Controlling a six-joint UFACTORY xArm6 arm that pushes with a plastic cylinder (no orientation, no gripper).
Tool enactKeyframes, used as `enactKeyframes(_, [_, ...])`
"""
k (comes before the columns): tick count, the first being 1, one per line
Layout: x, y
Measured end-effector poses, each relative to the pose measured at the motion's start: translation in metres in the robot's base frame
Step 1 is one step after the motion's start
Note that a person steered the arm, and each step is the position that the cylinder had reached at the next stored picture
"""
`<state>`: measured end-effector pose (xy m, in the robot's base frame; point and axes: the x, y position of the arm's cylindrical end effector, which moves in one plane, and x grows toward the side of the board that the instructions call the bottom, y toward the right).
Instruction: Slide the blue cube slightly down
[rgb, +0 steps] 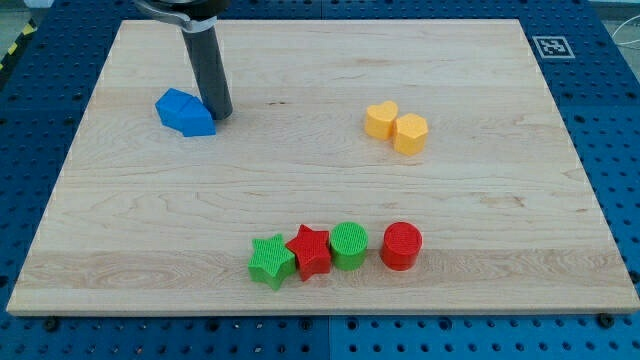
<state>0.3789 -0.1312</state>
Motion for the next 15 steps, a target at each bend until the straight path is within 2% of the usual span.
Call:
enactKeyframes(2, [-0.005,0.013])
enactKeyframes(3, [-0.012,0.057])
enactKeyframes(4, [-0.004,0.076])
enactKeyframes(5, [0.003,0.058])
enactKeyframes(8, [-0.035,-0.017])
enactKeyframes(11, [-0.034,-0.078])
enactKeyframes(15, [-0.026,-0.085])
